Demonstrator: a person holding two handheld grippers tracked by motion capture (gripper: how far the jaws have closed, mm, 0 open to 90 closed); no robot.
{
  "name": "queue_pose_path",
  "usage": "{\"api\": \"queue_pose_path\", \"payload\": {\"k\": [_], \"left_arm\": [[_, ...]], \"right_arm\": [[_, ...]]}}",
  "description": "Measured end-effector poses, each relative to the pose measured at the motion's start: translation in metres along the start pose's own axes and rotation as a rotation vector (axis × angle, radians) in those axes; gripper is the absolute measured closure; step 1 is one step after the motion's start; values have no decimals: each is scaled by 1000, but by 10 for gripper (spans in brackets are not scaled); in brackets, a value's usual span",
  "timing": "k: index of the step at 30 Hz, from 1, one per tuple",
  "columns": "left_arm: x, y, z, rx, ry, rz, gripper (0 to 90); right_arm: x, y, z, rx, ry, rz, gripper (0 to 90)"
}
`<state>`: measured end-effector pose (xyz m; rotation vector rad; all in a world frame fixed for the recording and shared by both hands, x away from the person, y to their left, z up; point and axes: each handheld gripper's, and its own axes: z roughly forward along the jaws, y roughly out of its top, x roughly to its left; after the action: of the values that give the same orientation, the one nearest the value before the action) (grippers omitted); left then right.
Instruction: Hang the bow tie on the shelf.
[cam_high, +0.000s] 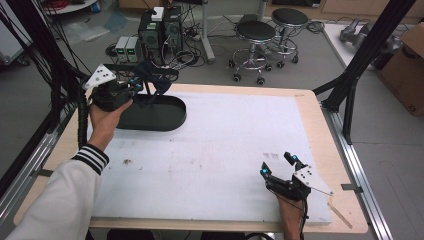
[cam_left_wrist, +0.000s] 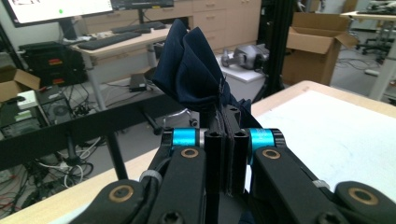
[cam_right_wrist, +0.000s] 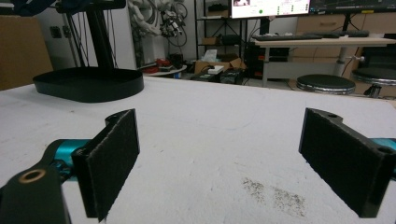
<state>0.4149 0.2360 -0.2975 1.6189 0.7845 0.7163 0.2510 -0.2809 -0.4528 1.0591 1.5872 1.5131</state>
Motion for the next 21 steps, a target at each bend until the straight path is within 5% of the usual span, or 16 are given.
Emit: {"api": "queue_pose_path", "payload": {"k": [8,21], "left_arm": [[3,-5,12,-36,56,-10,884],[19,-14,23,-15,146,-23,884]], "right_arm": [[0,0,0,3,1,2,113],[0,0,0,3,-1,-4,113]]}}
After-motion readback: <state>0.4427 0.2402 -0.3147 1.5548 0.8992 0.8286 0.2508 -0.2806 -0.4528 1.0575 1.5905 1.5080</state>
